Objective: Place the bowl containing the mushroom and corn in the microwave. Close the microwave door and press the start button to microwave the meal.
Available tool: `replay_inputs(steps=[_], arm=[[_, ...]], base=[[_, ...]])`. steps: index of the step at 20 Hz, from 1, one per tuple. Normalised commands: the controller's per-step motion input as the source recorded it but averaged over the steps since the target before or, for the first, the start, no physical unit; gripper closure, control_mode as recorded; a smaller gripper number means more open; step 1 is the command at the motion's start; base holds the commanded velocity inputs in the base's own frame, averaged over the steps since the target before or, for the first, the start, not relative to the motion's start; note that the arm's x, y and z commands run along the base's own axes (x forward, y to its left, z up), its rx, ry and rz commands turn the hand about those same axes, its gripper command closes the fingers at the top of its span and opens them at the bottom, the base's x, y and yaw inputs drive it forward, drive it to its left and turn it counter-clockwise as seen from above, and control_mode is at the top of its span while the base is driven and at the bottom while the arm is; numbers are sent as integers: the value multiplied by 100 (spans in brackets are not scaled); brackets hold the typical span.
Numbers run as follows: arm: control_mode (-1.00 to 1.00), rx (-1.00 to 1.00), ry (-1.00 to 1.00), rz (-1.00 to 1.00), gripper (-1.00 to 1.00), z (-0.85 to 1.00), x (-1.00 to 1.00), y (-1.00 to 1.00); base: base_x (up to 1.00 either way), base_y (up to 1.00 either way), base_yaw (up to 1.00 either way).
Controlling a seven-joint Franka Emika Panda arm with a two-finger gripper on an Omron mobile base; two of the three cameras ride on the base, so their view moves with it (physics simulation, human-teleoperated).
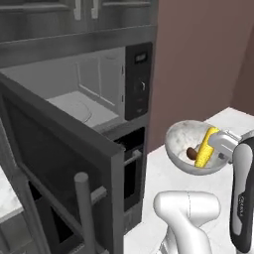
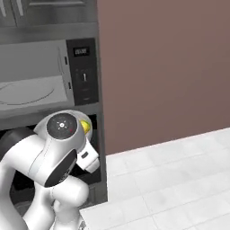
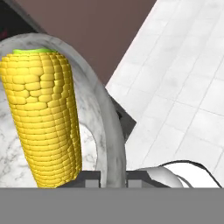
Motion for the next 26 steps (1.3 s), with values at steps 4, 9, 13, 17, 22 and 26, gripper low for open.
replay_inputs(steps=[4,9,13,17,22,26], arm=[[100,0,0,0,100,0,0,0],[100,0,0,0,100,0,0,0],[100,0,0,0,100,0,0,0],[100,0,0,0,100,0,0,0],[100,0,0,0,100,0,0,0],[100,0,0,0,100,0,0,0]], base=[[6,-2,81],[24,-2,80],[29,-1,76],[30,-9,69],[20,-3,40],[18,-4,0]])
